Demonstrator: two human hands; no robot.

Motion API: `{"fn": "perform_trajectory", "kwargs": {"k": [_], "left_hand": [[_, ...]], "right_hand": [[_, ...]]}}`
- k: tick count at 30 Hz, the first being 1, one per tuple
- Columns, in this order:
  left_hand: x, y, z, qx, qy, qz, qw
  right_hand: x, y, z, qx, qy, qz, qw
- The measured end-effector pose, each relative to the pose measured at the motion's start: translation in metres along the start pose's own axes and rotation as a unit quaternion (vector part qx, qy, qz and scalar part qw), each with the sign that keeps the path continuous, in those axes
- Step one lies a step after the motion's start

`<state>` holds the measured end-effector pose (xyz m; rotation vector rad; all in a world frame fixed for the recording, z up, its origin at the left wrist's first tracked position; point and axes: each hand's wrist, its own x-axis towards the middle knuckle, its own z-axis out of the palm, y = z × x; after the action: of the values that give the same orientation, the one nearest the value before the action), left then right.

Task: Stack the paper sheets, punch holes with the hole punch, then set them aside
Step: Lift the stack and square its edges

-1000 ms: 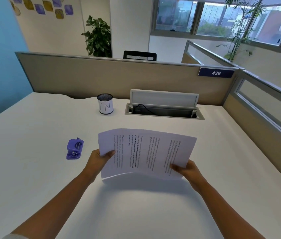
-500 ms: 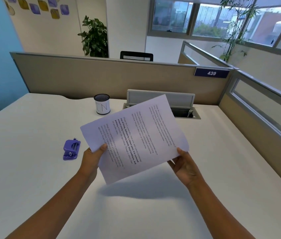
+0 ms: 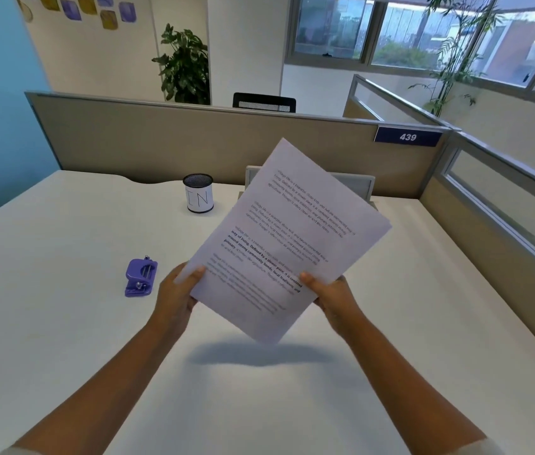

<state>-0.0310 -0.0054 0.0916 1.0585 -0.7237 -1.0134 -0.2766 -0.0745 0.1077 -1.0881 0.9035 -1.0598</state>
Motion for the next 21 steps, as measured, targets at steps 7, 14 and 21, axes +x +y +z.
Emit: {"fn": "perform_trajectory", "kwargs": {"k": [7, 14, 21], "left_hand": [[0.014, 0.006, 0.001, 0.218, -0.071, 0.024, 0.973], [0.014, -0.004, 0.015, 0.237, -0.066, 0.046, 0.968], [0.008, -0.027, 0.020, 0.201, -0.057, 0.018, 0.978]], "right_hand": [[0.007, -0.022, -0.019, -0.150, -0.039, -0.074, 0.985], [0.005, -0.023, -0.021, -0.165, -0.042, -0.072, 0.983], [0.006, -0.009, -0.023, -0.210, -0.050, -0.032, 0.976]]}}
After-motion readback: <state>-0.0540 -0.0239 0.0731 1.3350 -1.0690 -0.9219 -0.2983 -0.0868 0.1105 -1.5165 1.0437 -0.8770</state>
